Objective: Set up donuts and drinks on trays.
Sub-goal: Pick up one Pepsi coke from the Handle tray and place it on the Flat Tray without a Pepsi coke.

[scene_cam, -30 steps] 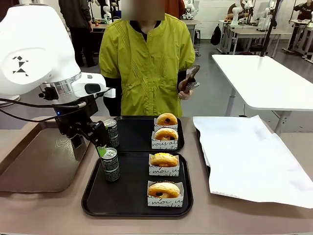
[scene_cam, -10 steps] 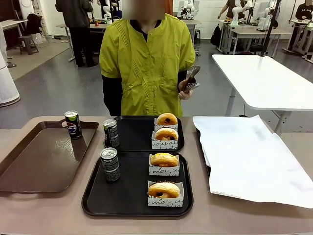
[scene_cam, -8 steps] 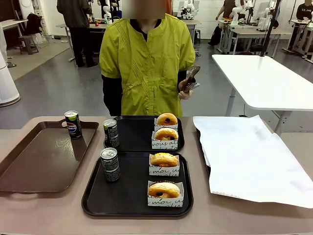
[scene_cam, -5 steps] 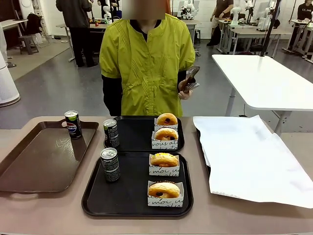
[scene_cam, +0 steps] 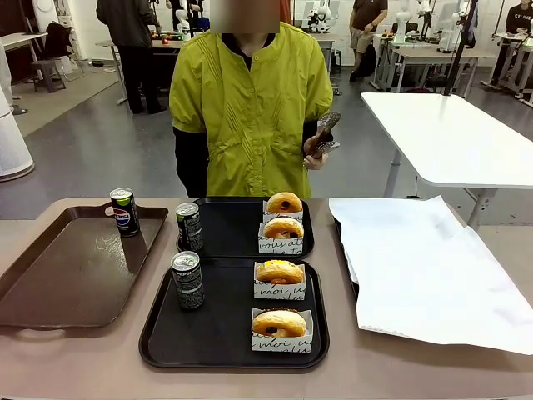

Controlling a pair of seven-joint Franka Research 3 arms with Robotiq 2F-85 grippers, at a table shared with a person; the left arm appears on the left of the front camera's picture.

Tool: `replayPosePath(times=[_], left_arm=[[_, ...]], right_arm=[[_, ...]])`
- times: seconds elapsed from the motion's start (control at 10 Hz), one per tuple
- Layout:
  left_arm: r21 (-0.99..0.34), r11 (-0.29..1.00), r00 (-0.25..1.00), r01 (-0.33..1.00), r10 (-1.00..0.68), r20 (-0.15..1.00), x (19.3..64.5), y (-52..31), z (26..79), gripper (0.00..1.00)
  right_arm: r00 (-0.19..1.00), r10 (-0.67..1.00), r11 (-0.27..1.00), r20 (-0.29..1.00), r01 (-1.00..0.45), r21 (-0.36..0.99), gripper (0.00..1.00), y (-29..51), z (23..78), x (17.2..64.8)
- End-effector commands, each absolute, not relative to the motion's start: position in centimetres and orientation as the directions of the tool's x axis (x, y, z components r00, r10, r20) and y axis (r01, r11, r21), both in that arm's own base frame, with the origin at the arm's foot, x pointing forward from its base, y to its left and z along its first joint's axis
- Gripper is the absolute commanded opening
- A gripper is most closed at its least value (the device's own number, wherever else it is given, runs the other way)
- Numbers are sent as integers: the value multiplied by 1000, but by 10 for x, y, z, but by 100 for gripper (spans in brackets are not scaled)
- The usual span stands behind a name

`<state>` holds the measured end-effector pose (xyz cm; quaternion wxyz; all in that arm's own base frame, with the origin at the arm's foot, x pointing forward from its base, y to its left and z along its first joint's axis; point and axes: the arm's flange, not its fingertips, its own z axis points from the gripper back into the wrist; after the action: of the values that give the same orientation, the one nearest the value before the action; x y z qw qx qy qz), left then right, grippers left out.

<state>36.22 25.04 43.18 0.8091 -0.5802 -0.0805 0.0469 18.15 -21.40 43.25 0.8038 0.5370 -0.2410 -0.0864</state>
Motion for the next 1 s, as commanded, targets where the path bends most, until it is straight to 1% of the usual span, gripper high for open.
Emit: replayPosePath(times=[0.0,0.9], left_arm=[[-951,309,989,8,139,54,360,247,429,100],[-951,309,989,8,139,54,360,247,429,100]], right_arm=[[862,-397,401,315,-146,905,100,-214,433,183],[862,-397,401,315,-146,905,100,-214,433,183]])
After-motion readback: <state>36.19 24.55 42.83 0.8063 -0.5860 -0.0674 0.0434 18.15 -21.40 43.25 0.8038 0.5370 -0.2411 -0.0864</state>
